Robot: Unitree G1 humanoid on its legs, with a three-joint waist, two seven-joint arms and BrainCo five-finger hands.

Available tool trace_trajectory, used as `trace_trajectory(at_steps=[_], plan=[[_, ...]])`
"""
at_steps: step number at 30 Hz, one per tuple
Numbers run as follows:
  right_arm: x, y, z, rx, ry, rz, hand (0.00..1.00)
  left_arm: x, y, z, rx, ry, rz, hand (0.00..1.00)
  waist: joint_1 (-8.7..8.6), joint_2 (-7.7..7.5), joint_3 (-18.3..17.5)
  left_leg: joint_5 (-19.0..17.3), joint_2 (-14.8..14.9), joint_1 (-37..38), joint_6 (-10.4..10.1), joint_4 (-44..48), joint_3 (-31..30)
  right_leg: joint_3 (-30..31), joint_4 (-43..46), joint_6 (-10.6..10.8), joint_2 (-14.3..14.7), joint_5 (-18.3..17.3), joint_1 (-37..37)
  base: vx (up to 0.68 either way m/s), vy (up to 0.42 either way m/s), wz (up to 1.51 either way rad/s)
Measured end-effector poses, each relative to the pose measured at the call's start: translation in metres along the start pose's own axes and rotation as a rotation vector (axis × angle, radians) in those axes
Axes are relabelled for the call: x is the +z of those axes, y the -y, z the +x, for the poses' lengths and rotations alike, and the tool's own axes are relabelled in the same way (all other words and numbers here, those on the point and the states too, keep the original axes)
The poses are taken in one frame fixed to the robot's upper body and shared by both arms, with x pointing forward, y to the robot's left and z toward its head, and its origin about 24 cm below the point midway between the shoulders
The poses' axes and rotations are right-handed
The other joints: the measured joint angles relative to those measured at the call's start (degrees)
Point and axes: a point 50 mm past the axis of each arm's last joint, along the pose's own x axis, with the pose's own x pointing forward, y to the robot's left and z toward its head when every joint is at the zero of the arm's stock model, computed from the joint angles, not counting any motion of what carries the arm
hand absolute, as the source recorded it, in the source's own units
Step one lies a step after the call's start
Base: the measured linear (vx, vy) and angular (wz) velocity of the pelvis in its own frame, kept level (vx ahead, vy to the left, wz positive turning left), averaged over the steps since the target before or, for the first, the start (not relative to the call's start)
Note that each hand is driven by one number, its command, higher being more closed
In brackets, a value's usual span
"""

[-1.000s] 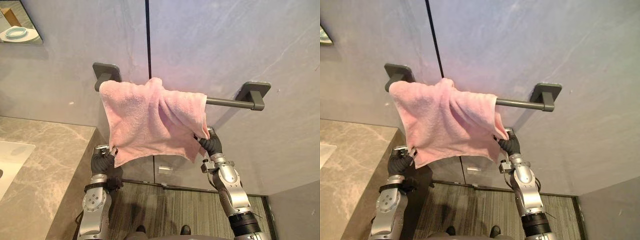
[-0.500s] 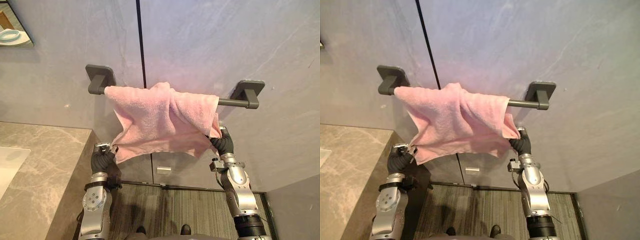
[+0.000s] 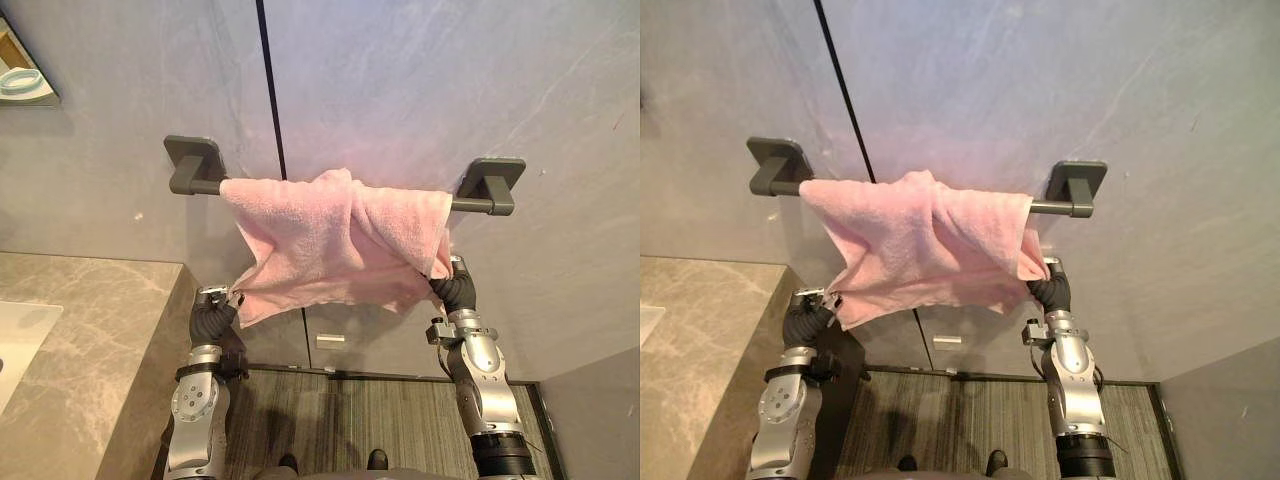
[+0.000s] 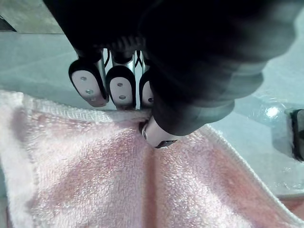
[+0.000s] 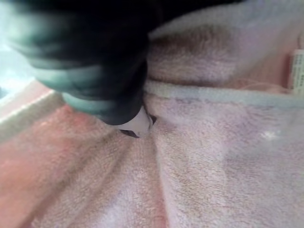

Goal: Organize washtable

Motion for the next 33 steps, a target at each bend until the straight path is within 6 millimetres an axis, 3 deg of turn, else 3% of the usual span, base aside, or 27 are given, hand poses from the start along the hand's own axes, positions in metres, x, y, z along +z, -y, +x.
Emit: trace_trajectory(at_steps=[15, 33], plan=[[-0.021, 0.001, -0.003, 0.005, -0.084, 0.049, 1.00, -0.031, -0.002, -0.004, 0.022, -0.139, -0.046, 1.00, 0.78, 0.01, -0.01, -0.09, -0.01, 0.04, 0.05, -0.09, -0.10, -0.11, 0.28, 0.40, -0.05, -0.39, 0.01, 0.00, 0.000, 0.00], [-0.032, -0.003, -0.004, 0.041, -0.122, 0.016, 1.00, -0.038, -0.005, -0.006, 0.028, -0.175, -0.034, 1.00, 0.74, -0.35, -0.38, 0.33, -0.17, 0.41, 0.08, -1.00, -0.60, -0.88, -0.34, 0.36, -0.04, -0.23, 0.48, 0.00, 0.000, 0.00]])
